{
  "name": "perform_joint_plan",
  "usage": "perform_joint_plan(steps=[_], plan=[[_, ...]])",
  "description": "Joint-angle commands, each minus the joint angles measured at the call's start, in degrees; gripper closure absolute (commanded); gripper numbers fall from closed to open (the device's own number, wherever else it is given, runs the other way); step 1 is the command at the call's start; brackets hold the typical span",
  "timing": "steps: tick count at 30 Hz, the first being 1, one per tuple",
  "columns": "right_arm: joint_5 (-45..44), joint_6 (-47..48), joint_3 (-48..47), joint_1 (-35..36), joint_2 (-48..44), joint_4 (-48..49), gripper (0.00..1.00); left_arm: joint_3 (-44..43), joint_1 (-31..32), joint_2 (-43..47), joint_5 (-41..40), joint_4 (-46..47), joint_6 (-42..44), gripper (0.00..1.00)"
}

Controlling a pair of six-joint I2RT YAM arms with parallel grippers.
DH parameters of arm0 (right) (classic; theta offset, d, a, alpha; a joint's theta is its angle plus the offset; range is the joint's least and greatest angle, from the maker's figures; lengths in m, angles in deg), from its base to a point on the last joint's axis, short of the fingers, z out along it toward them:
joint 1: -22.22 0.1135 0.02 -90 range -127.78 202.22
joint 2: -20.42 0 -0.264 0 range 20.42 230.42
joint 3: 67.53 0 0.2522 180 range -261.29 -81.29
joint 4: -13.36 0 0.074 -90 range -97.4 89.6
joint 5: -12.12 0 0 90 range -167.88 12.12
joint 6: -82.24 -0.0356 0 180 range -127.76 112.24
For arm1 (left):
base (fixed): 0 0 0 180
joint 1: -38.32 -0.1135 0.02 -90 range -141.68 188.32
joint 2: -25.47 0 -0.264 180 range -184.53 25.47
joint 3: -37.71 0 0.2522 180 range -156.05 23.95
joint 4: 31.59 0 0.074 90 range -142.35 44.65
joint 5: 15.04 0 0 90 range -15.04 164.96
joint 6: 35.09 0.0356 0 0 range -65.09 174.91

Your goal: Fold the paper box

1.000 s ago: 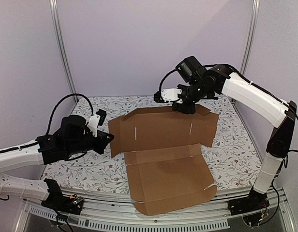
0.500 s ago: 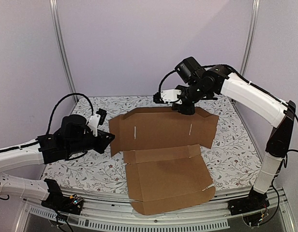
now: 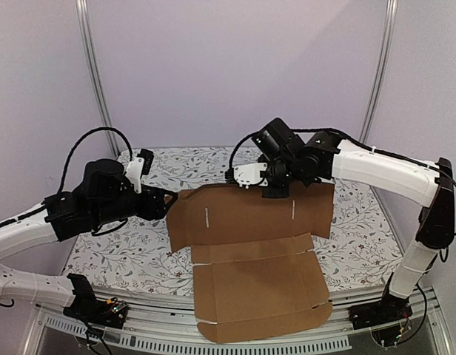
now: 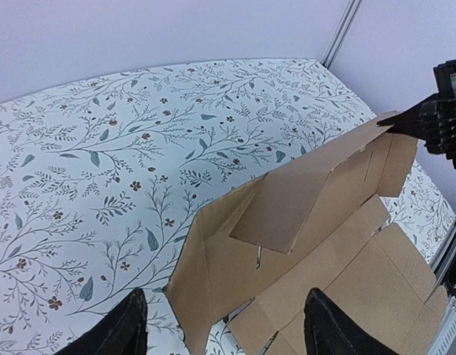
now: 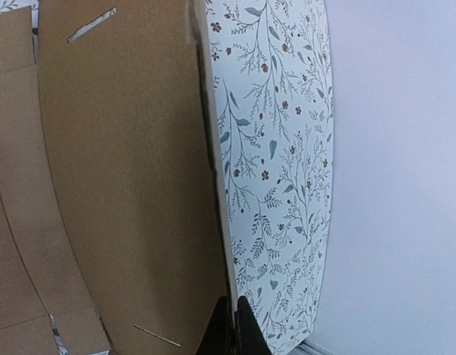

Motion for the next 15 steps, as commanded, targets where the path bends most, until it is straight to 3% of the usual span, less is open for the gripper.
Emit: perform_joint_plan(steps=[1, 7, 15], plan=[[-10.54, -0.63, 4.78, 2.45, -3.81, 9.69, 1.0, -5.02, 0.4, 1.38, 0.08, -6.86, -3.46, 0.28], [-19.07, 1.05, 9.57, 5.87, -5.59, 19.0, 1.0, -8.28, 0.39, 0.17, 6.37, -4.68, -7.42, 0.32], [-27.98, 4.37, 15.93, 10.83, -8.07, 31.18, 1.0, -12.82, 0.31, -5.27, 6.52, -3.19, -10.89, 0.7]])
